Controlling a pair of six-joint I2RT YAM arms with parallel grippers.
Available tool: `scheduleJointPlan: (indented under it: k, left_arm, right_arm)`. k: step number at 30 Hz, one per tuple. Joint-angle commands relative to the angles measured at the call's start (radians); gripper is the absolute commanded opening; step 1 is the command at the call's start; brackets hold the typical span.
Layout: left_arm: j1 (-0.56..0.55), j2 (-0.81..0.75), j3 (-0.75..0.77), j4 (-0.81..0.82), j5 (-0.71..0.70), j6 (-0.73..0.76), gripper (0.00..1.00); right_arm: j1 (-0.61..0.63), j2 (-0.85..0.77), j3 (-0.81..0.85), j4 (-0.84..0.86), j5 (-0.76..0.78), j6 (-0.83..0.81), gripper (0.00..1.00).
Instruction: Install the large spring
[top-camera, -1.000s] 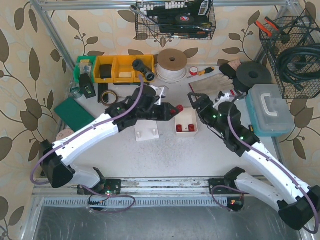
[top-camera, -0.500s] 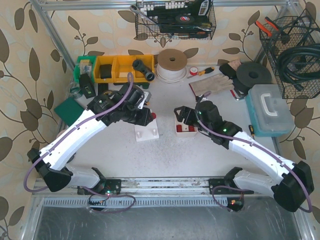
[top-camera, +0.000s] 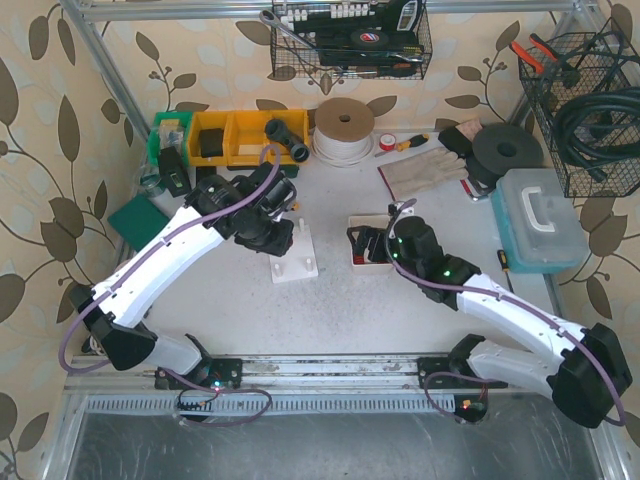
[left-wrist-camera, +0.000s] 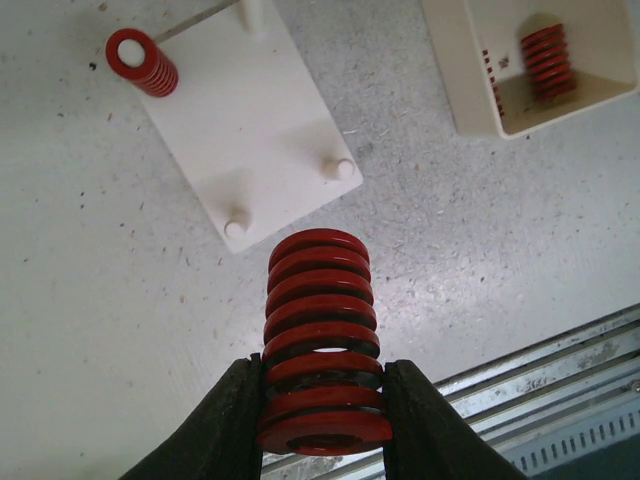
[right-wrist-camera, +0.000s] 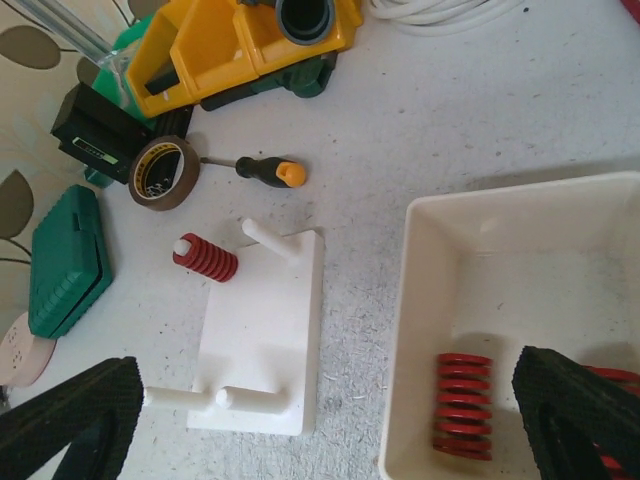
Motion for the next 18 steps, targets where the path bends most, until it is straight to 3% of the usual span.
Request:
scheduleJointPlan:
  k: [1, 18]
  left_arm:
    - [0.006, -0.001, 0.052, -0.07, -0.043, -0.023, 0.0]
    - [0.006, 0.177, 0.293, -0.292, -0.113, -0.009, 0.0]
  right_arm:
    - [0.027, -0.015, -0.056, 0.134, 0.046, 0.009, 1.0]
    - [0.035, 0.009, -0.048, 0.105, 0.137, -0.004, 0.97]
